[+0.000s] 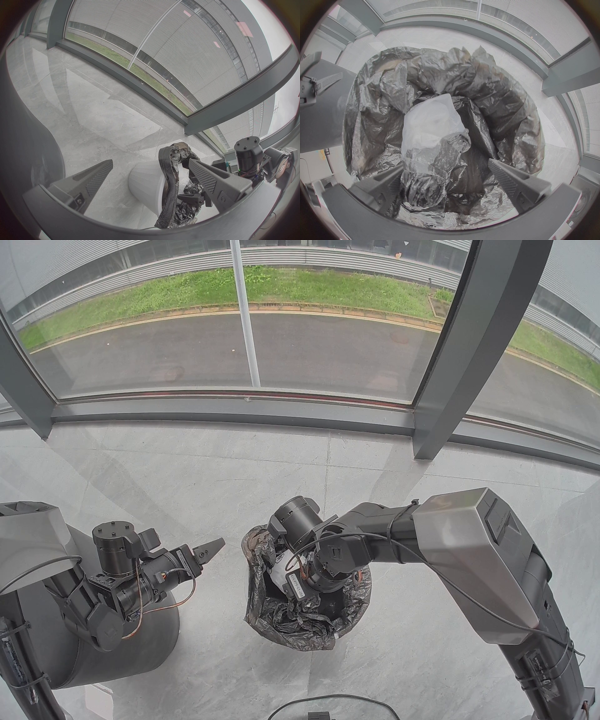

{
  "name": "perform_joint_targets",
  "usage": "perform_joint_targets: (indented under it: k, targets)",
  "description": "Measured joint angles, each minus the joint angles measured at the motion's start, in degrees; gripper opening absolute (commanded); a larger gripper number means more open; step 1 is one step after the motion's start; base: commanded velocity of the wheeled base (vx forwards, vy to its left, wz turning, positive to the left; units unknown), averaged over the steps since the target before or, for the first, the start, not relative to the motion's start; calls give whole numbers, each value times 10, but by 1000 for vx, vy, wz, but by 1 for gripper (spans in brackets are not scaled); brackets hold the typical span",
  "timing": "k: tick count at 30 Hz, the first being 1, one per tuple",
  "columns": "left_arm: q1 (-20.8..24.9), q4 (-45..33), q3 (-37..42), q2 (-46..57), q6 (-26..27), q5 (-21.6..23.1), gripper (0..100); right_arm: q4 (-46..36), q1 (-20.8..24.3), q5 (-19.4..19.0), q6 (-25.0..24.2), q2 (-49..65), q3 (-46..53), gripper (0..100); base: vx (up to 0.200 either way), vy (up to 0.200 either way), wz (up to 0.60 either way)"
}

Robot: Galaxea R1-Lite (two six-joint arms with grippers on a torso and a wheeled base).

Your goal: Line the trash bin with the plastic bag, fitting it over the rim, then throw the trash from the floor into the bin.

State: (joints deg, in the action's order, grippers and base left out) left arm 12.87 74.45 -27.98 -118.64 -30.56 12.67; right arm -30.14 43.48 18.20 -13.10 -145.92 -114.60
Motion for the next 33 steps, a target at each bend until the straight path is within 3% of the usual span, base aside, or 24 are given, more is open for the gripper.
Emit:
perform_joint_targets:
  k: [18, 28, 33]
  targets:
    - [0, 0, 0, 0, 0, 0, 100, 28, 36, 0, -24, 31, 0, 100, 0, 0, 0]
    - [0, 0, 0, 0, 0, 0, 100, 28, -9, 45, 1, 29, 0, 100, 0, 0, 0]
    - [0, 0, 0, -1, 0, 0, 100, 28, -14, 36, -12, 40, 0, 100, 0, 0, 0]
